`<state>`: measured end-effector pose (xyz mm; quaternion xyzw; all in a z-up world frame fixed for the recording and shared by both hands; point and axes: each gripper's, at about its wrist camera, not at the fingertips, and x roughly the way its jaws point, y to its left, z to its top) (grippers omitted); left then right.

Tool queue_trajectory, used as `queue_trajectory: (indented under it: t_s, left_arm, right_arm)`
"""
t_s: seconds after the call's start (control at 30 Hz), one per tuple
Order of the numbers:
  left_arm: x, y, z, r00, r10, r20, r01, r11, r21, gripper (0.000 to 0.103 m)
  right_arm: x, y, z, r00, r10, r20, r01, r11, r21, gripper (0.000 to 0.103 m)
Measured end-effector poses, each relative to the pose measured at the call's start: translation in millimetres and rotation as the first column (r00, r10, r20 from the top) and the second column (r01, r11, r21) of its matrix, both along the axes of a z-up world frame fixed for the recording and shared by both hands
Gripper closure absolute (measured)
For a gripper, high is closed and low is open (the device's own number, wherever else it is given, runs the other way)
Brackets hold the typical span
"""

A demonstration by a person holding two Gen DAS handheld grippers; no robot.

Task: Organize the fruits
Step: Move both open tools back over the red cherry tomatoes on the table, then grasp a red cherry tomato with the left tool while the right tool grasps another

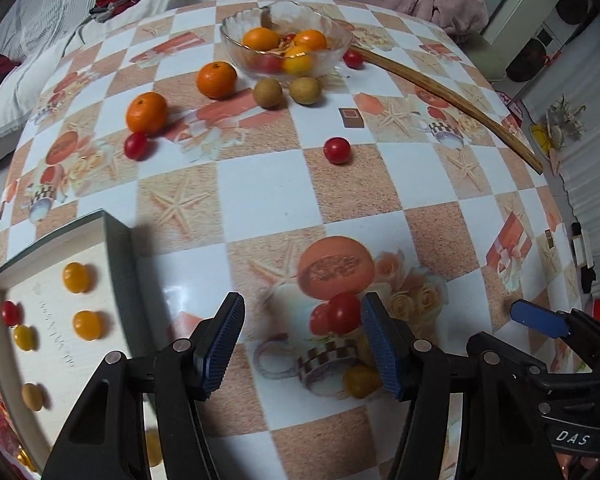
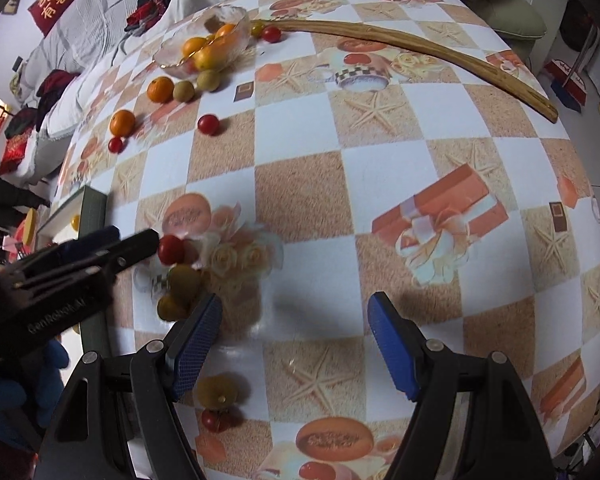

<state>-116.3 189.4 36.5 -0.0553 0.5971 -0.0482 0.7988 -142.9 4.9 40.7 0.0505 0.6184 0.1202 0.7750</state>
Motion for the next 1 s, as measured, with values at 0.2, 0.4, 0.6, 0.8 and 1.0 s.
queue_trajectory:
  t_s: [0.2,0.4,0.6,0.8,1.0]
  left_arm:
    - [3,-11,-17,0.998,0.023,-0.058,-0.022,0.999,0.028,0.041]
    - [4,-18,-21,0.998,0.035,-0.058,-0.031,0.997,0.076,0.042]
    - [1,-28,-23,0.996,0.082,-0.040,-0.077,0.990,0.119,0.047]
    - [1,-33,-25,0.988,0.155,-0.019,-0.151,0.981,0.125,0.047]
    - [-5,-33,-23,0.979,0.203,-0.006,-0.200,0.971,0.130,0.047]
  right_arm:
    - [21,-3,-2,1.000,0.000,0.012,-0.001,1.000,0.020,0.024]
    - [57,8,1,0.998,0.044,0.047,-0.046,0.998,0.039,0.024]
    - [95,41,-7,0.989,0.136,0.060,-0.139,0.989,0.048,0.024]
    - [115,76,-22,0.968,0.240,0.078,-0.242,0.970,0.014,0.027]
    - [124,104,-25,0.937,0.325,0.130,-0.321,0.946,-0.046,0.047]
